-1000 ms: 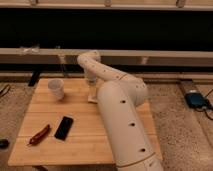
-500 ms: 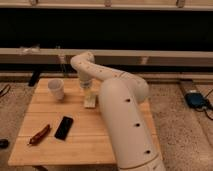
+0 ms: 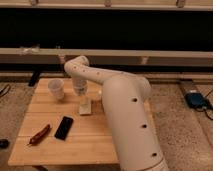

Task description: Wipe the white sponge on the table

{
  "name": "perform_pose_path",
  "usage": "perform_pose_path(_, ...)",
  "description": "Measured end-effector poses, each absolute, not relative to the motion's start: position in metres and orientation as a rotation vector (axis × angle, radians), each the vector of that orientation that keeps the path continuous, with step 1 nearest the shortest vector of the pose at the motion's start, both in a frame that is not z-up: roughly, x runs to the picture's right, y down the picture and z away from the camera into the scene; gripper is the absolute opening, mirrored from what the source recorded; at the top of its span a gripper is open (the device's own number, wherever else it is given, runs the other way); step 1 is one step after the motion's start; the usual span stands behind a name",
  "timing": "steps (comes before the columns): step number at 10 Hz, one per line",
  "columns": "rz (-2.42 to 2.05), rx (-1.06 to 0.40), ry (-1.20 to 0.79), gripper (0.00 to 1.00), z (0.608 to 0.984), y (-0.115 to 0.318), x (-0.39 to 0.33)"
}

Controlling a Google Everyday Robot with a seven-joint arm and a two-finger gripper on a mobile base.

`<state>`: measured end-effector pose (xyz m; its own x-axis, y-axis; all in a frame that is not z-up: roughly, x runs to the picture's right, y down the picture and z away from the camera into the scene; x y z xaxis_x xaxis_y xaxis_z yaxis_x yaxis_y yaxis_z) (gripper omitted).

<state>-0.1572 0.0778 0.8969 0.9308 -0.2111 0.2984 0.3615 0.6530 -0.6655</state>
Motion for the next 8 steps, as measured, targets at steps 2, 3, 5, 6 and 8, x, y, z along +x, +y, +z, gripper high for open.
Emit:
perform_pose_path(2,-0.354,-0.797,-0.232,0.0,0.877,0.088,-0.17)
perform_pose_path(3,-0.371,-0.793,-0.241,0.0,0.871,0.094,-0.18)
perform_pose_path(5,-0.39,-0.78,-0.244,0.0,0.871,0.098,-0.195)
perform_pose_path(6,-0.402,-0.772,-0.243,0.0,0.874,0.099,-0.206)
perform_pose_path(8,-0.414,-0.753,-0.228,0.0,0.887,0.097,-0.224)
